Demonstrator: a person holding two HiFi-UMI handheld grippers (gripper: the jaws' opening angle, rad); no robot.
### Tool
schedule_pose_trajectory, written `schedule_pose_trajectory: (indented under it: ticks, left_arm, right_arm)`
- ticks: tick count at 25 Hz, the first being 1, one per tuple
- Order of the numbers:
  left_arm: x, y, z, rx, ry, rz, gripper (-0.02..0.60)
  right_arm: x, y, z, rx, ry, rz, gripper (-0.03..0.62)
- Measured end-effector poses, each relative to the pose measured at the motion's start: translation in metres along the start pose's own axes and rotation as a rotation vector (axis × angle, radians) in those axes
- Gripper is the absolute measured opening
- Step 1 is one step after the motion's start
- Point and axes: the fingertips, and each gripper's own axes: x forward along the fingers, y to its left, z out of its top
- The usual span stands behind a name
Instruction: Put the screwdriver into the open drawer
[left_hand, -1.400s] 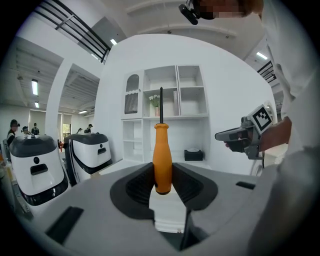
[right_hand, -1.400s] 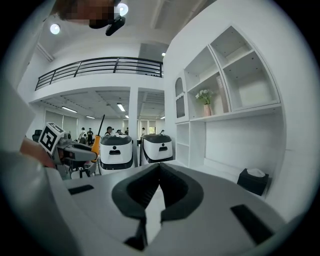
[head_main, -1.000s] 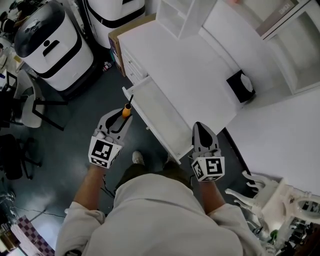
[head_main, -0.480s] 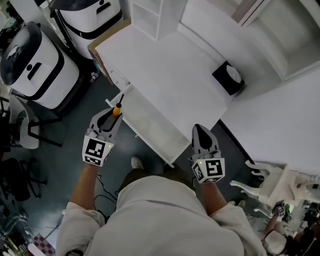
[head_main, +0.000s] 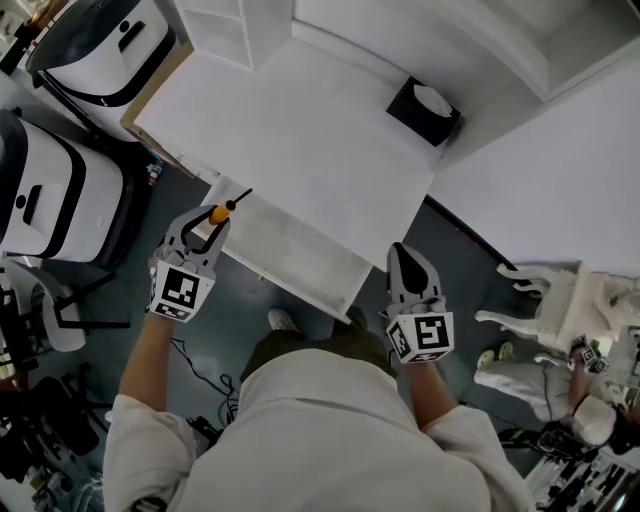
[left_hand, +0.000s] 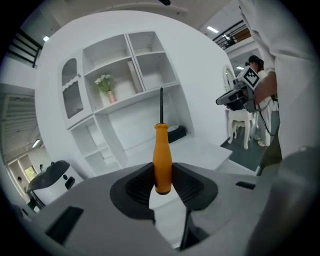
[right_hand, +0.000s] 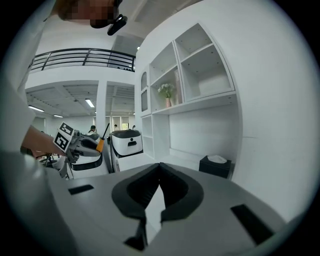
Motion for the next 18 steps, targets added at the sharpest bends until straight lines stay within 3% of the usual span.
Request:
schedule_pose_trajectory:
  ticks: [5, 18]
  left_arm:
    - [0.028, -0.007, -0.023, 0.119, 0.050, -0.103, 0.114]
    - [0.081, -0.031, -0.073, 0.404, 0.169, -0.276, 0.114]
  right_arm:
    - [-0.010, -0.010, -0.017, 0.023, 0.024, -0.063, 0.004]
    - [-0.024, -0.030, -0.039, 0.065, 0.048, -0.163, 0.005]
